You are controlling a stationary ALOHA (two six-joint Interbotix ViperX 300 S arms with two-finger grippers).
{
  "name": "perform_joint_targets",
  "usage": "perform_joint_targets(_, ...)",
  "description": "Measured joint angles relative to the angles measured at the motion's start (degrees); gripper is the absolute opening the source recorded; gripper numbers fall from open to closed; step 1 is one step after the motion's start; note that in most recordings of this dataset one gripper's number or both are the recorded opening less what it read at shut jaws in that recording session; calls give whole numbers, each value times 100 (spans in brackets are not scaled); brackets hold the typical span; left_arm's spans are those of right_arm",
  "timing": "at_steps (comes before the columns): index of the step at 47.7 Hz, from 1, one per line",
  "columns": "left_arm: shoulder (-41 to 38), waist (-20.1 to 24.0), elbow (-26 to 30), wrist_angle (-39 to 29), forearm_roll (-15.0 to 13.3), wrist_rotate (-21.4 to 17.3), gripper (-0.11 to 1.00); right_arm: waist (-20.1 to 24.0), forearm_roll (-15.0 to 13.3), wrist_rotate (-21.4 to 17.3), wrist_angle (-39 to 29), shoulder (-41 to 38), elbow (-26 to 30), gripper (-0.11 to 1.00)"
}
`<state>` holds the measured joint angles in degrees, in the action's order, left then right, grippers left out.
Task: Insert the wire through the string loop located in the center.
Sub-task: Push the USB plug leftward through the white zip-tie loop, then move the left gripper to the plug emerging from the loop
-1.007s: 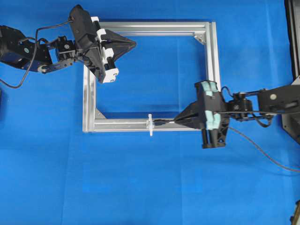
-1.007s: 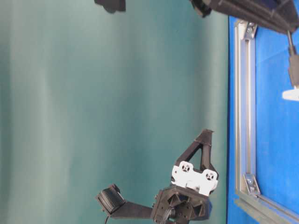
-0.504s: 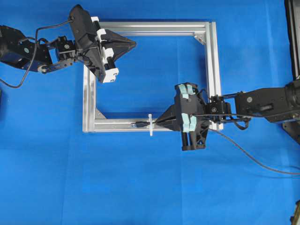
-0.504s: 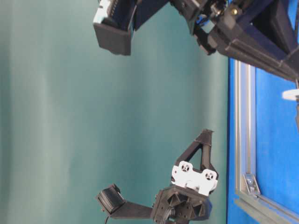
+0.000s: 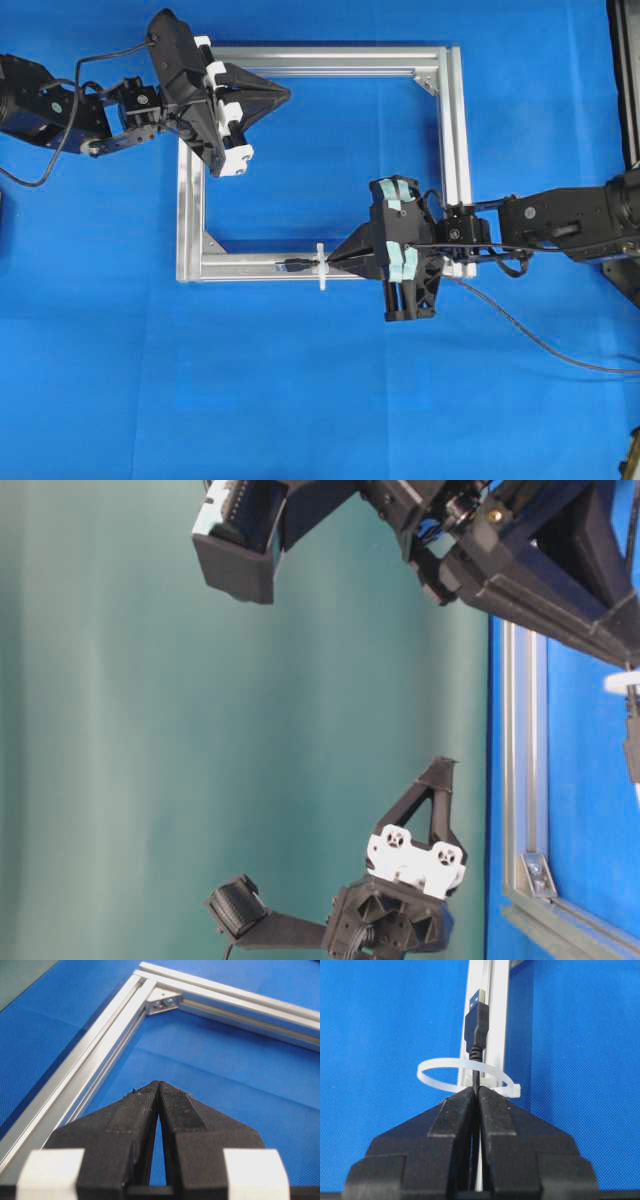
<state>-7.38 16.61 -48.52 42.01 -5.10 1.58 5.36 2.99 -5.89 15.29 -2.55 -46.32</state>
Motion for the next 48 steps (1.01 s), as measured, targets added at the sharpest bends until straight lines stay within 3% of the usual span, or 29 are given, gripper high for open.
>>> perform_joint_targets(14, -9, -26, 0, -62, 18, 0, 0, 0, -9, 0, 0, 9, 0, -2)
perform_joint_targets(21, -9, -264, 0, -97, 18, 0, 0, 0, 0, 0, 0, 0, 0, -2)
perform_joint_targets(33, 105, -1213, -79, -334, 18, 26, 0, 0, -9, 0, 0, 0, 0, -2)
perform_joint_targets(48, 237, -2259, -79, -343, 18, 615, 0, 0, -9, 9, -9, 9, 0, -2)
